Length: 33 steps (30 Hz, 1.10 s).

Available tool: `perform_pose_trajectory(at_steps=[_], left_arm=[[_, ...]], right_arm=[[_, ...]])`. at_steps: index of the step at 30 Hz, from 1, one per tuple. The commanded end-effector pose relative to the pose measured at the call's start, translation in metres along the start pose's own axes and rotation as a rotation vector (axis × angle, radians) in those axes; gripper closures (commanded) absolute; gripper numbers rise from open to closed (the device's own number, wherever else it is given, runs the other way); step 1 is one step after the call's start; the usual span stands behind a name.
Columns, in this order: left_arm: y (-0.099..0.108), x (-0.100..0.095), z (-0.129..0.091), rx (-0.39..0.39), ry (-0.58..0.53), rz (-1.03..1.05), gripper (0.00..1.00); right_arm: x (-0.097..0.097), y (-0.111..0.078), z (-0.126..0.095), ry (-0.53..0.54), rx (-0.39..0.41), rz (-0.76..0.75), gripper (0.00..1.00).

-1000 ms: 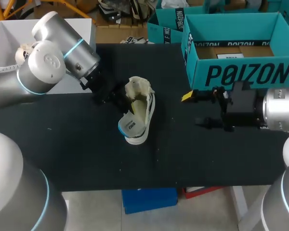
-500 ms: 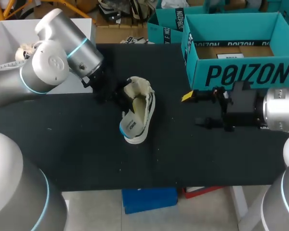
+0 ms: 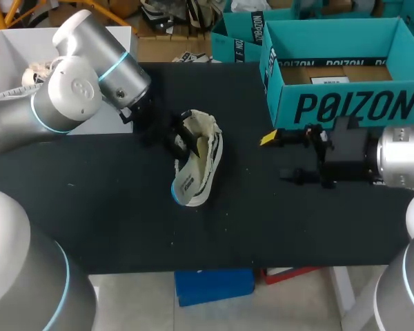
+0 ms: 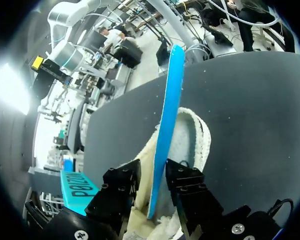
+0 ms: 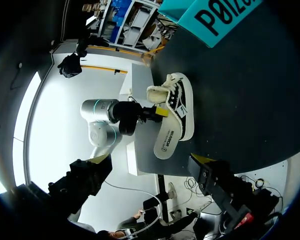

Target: Take the shoe out of the shoebox, open the shoe tongue, remove and reinsert the insole, then place the shoe into the shoebox

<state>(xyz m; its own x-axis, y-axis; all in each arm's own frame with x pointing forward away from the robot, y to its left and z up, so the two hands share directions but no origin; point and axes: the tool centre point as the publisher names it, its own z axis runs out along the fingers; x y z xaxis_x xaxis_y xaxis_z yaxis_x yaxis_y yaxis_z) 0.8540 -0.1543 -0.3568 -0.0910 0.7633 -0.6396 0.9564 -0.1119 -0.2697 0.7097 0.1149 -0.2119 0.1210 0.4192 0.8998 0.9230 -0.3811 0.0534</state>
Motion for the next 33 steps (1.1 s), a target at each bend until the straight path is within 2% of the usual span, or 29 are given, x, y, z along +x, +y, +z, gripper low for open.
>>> perform_pose_trajectory(at_steps=[1,16,18,19,27,33], left_arm=[[-0.014,-0.001,-0.007,-0.003,0.001,0.009,0.69],[-0.050,0.008,-0.001,0.069,0.094,0.060,0.72],[-0.052,0.010,-0.001,0.078,0.108,0.061,0.84],[-0.053,0.011,-0.001,0.079,0.110,0.061,1.00],[-0.056,0.013,0.001,0.102,0.125,0.072,1.00],[-0.056,0.012,-0.002,0.083,0.099,0.080,1.00]], right_arm=[[0.001,0.000,0.001,-0.002,-0.001,0.000,0.00],[0.001,0.000,0.001,-0.002,-0.001,0.000,0.00],[0.001,0.000,0.001,-0.002,-0.001,0.000,0.00],[0.001,0.000,0.001,-0.002,-0.001,0.000,0.00],[0.001,0.000,0.001,-0.002,-0.001,0.000,0.00],[0.001,0.000,0.001,-0.002,-0.001,0.000,0.00]])
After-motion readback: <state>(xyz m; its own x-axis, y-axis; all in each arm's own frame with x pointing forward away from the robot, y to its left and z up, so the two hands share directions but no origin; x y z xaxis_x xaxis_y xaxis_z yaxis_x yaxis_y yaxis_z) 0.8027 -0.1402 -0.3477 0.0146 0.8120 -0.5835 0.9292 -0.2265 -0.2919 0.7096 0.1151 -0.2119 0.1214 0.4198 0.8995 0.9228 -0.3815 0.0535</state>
